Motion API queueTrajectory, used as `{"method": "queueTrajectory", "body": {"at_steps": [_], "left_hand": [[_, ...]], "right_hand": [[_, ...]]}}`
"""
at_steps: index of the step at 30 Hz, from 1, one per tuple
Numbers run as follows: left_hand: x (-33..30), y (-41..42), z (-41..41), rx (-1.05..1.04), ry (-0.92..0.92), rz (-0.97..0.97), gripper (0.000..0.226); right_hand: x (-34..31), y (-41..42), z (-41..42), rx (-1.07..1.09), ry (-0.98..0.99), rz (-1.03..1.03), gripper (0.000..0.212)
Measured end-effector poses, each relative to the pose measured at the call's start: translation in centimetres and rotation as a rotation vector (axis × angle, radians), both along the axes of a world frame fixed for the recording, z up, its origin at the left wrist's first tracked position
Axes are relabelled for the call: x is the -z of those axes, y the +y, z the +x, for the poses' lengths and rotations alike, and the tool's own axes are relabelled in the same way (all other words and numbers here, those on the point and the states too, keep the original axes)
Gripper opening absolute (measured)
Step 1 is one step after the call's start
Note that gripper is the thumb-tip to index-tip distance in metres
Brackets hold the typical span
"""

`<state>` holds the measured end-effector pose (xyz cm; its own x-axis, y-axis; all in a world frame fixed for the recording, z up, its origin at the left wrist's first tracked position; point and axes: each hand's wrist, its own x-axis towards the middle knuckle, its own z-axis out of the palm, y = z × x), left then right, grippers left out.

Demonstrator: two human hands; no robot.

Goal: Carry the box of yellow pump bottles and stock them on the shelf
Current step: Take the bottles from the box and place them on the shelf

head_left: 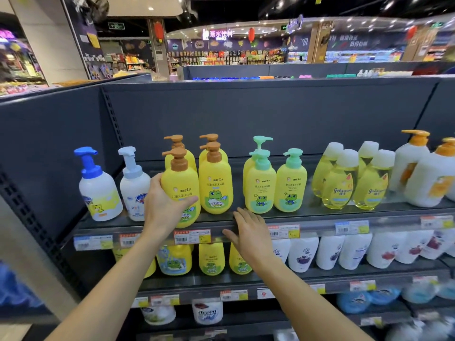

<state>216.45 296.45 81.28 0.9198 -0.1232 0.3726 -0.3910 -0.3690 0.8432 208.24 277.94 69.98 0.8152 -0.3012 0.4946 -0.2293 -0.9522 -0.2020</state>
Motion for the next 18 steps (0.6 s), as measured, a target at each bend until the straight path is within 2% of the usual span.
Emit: {"method": "queueTrajectory", "body": {"at_steps": [14, 18], "left_hand": [[1.3, -1.1, 2.3, -0.038, 0.049, -0.021, 0.088], [1.5, -1.2, 2.3, -0.024, 0.031, 0.033, 0.09]], "right_hand": [[0.2, 0.1, 0.0, -0.011, 0.014, -0.006, 0.055], [0.4, 0.1, 0.1, 0.0, 0.017, -0.007, 0.054]]}}
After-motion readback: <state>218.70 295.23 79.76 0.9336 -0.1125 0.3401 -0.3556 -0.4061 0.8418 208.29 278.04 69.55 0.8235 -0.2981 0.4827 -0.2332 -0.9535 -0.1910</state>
